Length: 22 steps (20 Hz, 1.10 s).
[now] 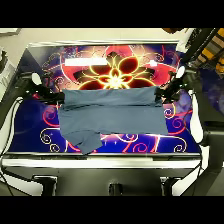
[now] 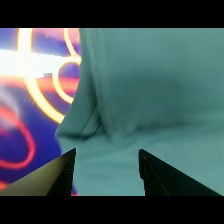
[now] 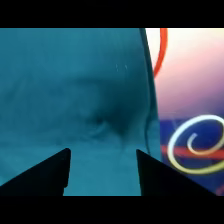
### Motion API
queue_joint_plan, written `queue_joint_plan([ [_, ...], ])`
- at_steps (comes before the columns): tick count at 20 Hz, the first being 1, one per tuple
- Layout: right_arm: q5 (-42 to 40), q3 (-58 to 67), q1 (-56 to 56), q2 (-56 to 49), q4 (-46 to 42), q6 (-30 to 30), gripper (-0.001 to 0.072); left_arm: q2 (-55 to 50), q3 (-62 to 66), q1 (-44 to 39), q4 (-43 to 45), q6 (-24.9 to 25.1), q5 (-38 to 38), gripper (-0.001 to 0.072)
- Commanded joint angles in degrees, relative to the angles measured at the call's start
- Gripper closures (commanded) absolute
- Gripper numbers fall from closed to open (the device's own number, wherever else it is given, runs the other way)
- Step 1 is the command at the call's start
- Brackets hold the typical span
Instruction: Fold the clothes and pants, and hang the long-sleeved shirts on hangers.
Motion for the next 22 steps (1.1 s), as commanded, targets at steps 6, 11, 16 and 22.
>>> queue_joint_plan([
  [6, 1.40, -19.82, -15.89, 18.21, 7.80, -9.01, 0.0236, 22.25, -26.93, 11.67, -10.34, 1.51, -5.92, 0.0249],
  [11, -5.29, -39.21, -16.76, 28.15, 13.31, -9.22, 0.0236, 36.17, -54.10, 11.45, -25.97, 3.08, 2.84, 0.0249],
  [16, -5.62, -42.77, -16.76, 29.83, 17.44, -9.22, 0.0237, 37.38, -63.25, 7.04, -32.30, 5.18, 9.79, 0.0250],
  [22, -4.87, -42.77, -16.76, 29.83, 18.21, -9.25, 0.0239, 36.37, -63.34, 2.21, -36.63, 5.16, 17.16, 0.0249],
])
